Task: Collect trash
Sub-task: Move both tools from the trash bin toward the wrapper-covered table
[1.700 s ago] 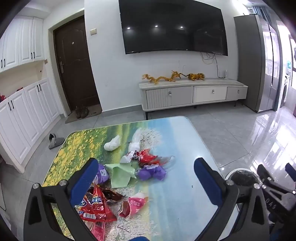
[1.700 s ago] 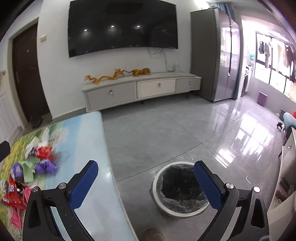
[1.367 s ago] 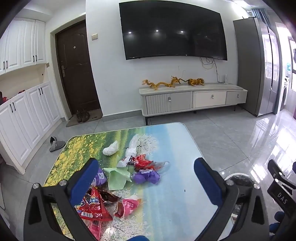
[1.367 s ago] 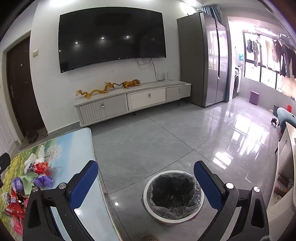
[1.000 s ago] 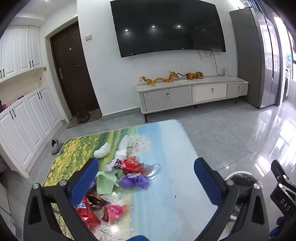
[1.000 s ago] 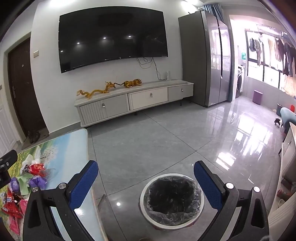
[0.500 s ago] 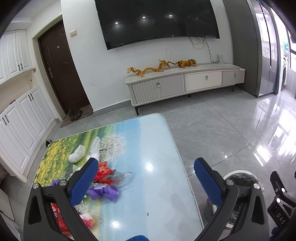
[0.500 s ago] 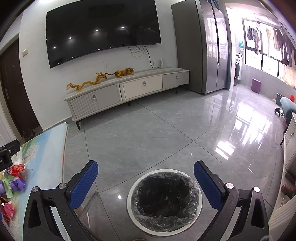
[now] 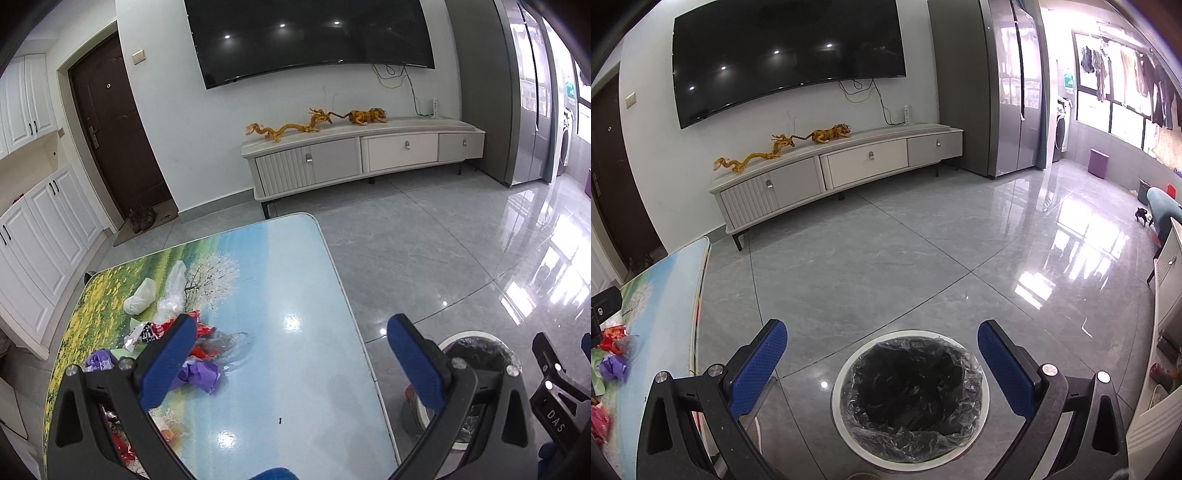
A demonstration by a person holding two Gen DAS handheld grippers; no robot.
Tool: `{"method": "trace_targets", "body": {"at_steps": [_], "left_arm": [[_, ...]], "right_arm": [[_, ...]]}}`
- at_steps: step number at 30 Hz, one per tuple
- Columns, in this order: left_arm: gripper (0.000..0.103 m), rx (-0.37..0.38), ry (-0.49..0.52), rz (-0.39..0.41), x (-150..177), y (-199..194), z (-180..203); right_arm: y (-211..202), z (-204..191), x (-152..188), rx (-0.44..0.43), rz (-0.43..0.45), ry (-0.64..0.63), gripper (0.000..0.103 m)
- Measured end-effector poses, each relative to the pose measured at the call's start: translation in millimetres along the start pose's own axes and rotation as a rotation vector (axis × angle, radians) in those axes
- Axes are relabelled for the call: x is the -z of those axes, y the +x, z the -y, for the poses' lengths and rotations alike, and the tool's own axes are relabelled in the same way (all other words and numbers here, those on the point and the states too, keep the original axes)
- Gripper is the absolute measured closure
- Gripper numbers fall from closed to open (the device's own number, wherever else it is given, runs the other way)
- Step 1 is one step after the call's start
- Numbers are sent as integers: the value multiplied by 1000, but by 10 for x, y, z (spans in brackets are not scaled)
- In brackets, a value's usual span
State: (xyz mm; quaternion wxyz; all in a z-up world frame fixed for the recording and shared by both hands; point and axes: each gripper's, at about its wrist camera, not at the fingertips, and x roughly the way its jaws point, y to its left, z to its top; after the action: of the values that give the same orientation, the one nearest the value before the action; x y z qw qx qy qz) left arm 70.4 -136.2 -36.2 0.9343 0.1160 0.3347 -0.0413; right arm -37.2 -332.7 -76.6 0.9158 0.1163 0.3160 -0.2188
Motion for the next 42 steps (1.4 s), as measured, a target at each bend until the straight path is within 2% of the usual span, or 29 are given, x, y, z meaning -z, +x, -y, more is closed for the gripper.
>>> {"method": "trace_targets", "body": {"at_steps": [11,20,37,42], "left_arm": [[0,21,-17,40,68,-223,-235],[0,35,-33,63,160,-436,-603],[0,75,-215,132,499,-745,-1848],[0,13,-258,143,667,-780,-2399]], "right_arm": [[-284,-117,-89,2,50,5,0],[-526,-424,-128,-26,104,3,0],[-1076,-1505,-106,-89,156,-166,0],[-1206,-1704,-92,-154,160,-185,0]]}}
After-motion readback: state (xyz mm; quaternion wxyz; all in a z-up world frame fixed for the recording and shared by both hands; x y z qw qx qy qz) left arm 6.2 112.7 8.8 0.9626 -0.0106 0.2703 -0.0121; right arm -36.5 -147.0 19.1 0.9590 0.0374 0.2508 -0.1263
